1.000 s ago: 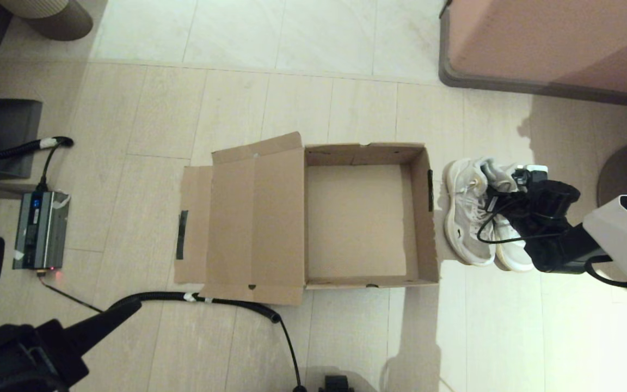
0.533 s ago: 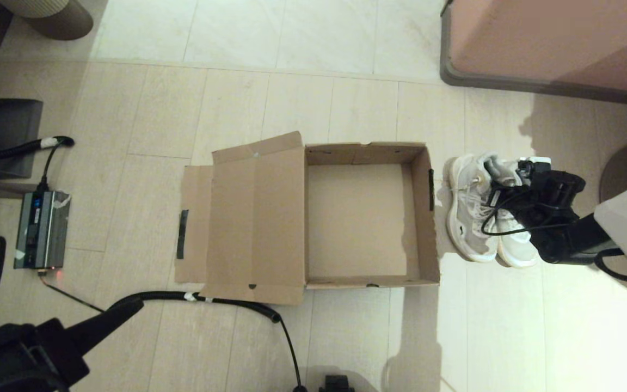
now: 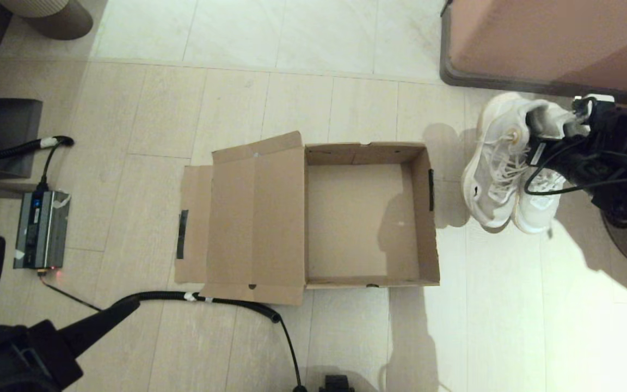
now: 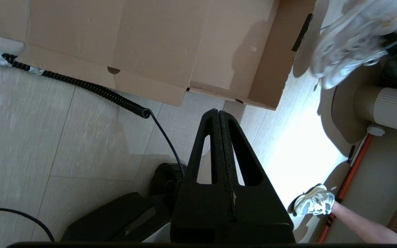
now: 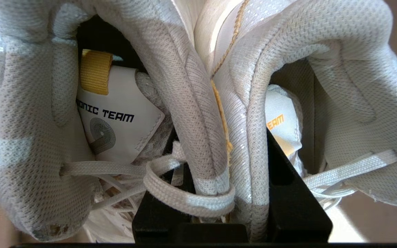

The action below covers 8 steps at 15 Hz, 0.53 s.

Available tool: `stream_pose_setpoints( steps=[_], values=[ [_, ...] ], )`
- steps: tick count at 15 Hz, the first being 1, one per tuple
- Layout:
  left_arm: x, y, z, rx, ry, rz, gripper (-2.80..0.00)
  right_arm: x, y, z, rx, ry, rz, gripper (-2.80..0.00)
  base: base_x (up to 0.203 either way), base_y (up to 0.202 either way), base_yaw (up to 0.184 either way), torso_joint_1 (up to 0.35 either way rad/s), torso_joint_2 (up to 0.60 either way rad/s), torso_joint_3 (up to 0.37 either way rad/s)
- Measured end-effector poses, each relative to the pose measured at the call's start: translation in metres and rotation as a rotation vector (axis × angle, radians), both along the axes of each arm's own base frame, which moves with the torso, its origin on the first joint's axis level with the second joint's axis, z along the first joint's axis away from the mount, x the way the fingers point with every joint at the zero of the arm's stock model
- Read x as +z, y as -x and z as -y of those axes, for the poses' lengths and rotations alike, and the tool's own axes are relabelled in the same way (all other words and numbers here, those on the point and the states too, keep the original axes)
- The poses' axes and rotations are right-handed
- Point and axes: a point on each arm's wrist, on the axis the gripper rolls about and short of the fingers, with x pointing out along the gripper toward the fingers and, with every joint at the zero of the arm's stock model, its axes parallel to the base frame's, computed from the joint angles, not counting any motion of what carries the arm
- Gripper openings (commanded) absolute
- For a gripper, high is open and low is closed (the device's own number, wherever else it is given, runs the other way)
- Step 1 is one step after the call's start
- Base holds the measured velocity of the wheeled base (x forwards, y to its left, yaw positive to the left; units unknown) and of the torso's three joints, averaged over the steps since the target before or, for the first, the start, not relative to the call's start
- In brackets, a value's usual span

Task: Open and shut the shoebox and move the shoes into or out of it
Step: Put the shoes into the shoe box

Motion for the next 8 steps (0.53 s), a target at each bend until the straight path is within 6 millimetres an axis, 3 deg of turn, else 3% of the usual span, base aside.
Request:
stream_pose_setpoints(
  steps=[4, 8],
  values=[
    [-0.005, 0.001, 0.000, -0.001, -0.003, -0.015, -2.80, 0.058, 0.037, -0.023, 0.047, 0.001, 0.043, -2.80, 0.000, 0.000, 0.000, 0.000, 0.00, 0.000],
    [-0.009, 0.002, 0.001, -0.013, -0.007, -0.030, -2.80, 0.085, 0.073, -0.069, 0.163, -0.087, -0.018, -2.80, 0.000, 0.000, 0.000, 0.000, 0.00, 0.000]
  ],
)
